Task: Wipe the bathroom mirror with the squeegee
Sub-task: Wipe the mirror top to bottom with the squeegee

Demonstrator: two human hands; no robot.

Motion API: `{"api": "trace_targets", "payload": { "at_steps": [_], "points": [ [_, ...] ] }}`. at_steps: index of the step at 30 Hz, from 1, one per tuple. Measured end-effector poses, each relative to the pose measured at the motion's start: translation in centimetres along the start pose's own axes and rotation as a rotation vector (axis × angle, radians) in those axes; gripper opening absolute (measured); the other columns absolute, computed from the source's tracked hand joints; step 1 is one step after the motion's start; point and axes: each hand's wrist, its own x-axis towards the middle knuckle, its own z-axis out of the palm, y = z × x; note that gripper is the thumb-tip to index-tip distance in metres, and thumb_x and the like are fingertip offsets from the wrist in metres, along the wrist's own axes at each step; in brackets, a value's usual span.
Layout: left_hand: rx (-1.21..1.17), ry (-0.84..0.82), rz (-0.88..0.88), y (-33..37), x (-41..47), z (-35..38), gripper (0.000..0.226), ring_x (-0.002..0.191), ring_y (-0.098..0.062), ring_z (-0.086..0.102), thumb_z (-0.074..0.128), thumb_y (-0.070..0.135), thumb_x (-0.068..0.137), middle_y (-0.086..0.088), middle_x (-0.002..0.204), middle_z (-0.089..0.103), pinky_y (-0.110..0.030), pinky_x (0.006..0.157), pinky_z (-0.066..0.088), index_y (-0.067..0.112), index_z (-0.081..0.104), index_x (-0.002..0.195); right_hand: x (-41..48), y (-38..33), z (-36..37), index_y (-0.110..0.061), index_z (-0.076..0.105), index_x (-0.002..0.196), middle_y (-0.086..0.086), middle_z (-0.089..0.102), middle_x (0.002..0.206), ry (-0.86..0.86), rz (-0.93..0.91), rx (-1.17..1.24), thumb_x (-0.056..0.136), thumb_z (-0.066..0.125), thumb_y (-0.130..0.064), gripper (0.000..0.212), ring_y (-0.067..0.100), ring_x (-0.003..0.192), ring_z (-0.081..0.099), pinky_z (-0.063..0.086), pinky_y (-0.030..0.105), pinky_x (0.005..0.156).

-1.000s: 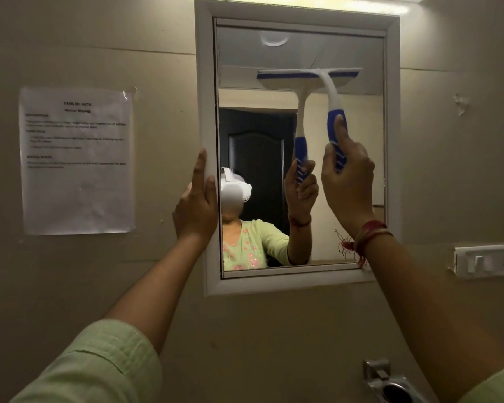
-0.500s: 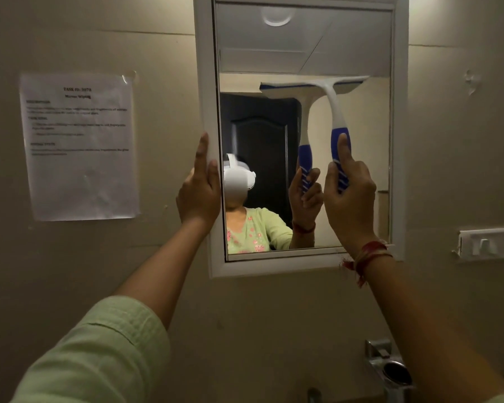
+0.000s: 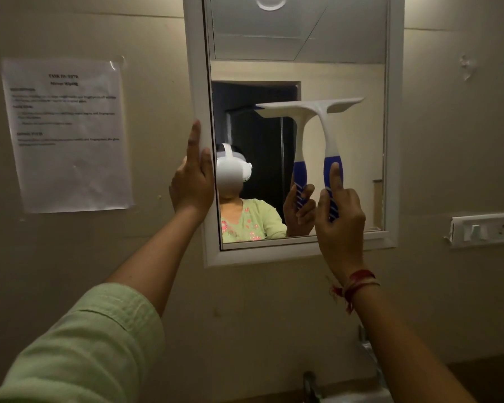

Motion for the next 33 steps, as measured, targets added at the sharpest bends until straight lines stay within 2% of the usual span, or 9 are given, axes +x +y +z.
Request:
{"api": "trace_targets", "payload": {
  "at_steps": [3, 7, 11, 17, 23, 28, 30, 33],
  "points": [
    [0.004, -0.003, -0.001, 0.0, 0.0, 0.0, 0.047, 0.046, -0.003, 0.036, 0.028, 0.036, 0.1, -0.004, 0.065, 0.047, -0.017, 0.044, 0.02, 0.03, 0.016, 0.145, -1.5, 0.6, 0.0, -0.021, 0.027, 0.141, 0.016, 0.058, 0.103, -0.012, 0.025, 0.033, 0.093, 0.05, -0.015, 0.054, 0.007, 0.085, 0.053, 0.042, -0.003, 0.073],
    [0.017, -0.005, -0.013, 0.1, 0.0, 0.0, 0.047, 0.047, -0.003, 0.036, 0.028, 0.036, 0.1, -0.005, 0.066, 0.049, -0.016, 0.045, 0.02, 0.031, 0.016, 0.145, -3.4, 0.8, 0.0, -0.019, 0.033, 0.141, -0.002, 0.05, 0.107, -0.011, 0.092, 0.106, 0.093, 0.05, -0.018, 0.051, 0.0, 0.086, 0.054, 0.045, 0.0, 0.076],
    [0.025, -0.005, -0.01, 0.2, 0.0, 0.0, 0.047, 0.046, -0.002, 0.035, 0.028, 0.035, 0.1, -0.005, 0.064, 0.049, -0.015, 0.045, 0.019, 0.028, 0.018, 0.145, -4.8, 0.8, -0.1, -0.016, 0.036, 0.139, -0.006, 0.049, 0.11, -0.008, 0.143, 0.134, 0.091, 0.053, -0.012, 0.051, -0.013, 0.096, 0.052, 0.044, 0.0, 0.079],
    [0.015, -0.009, -0.012, 0.2, 0.0, 0.0, 0.047, 0.045, -0.004, 0.035, 0.028, 0.033, 0.1, -0.006, 0.062, 0.048, -0.017, 0.044, 0.021, 0.025, 0.018, 0.145, -7.7, 0.4, -0.5, -0.016, 0.039, 0.137, -0.007, 0.049, 0.118, -0.02, 0.209, 0.201, 0.09, 0.05, -0.021, 0.048, -0.004, 0.102, 0.053, 0.048, 0.007, 0.084],
    [0.024, 0.008, -0.019, 0.3, -0.1, 0.0, 0.047, 0.046, -0.001, 0.034, 0.028, 0.035, 0.1, -0.003, 0.063, 0.047, -0.015, 0.044, 0.018, 0.027, 0.019, 0.145, -8.7, -0.1, -0.4, -0.026, 0.037, 0.135, -0.021, 0.046, 0.118, -0.011, 0.26, 0.236, 0.089, 0.052, -0.019, 0.049, -0.014, 0.104, 0.051, 0.045, 0.001, 0.081],
    [0.027, 0.008, -0.021, 0.4, -0.1, -0.1, 0.047, 0.047, -0.002, 0.035, 0.028, 0.034, 0.1, -0.003, 0.069, 0.049, -0.014, 0.045, 0.019, 0.026, 0.019, 0.145, -10.7, 0.1, -0.9, -0.032, 0.038, 0.133, -0.005, 0.053, 0.112, -0.055, 0.298, 0.25, 0.088, 0.051, -0.025, 0.047, -0.005, 0.088, 0.057, 0.049, 0.005, 0.071],
    [0.029, 0.003, -0.029, 0.5, -0.1, -0.1, 0.047, 0.048, -0.008, 0.038, 0.027, 0.035, 0.1, -0.007, 0.071, 0.053, -0.015, 0.046, 0.021, 0.027, 0.018, 0.145, -11.8, 0.4, -1.1, -0.03, 0.041, 0.132, -0.002, 0.055, 0.104, -0.082, 0.332, 0.241, 0.088, 0.05, -0.028, 0.045, 0.003, 0.077, 0.057, 0.05, 0.008, 0.063],
    [0.028, -0.002, -0.028, 0.7, -0.1, -0.1, 0.047, 0.053, -0.016, 0.045, 0.027, 0.035, 0.1, -0.014, 0.074, 0.059, -0.023, 0.05, 0.027, 0.027, 0.018, 0.145, -13.1, 0.8, -1.4, -0.025, 0.041, 0.13, 0.0, 0.055, 0.1, -0.124, 0.377, 0.213, 0.087, 0.048, -0.032, 0.044, 0.01, 0.071, 0.057, 0.051, 0.015, 0.058]
  ]
}}
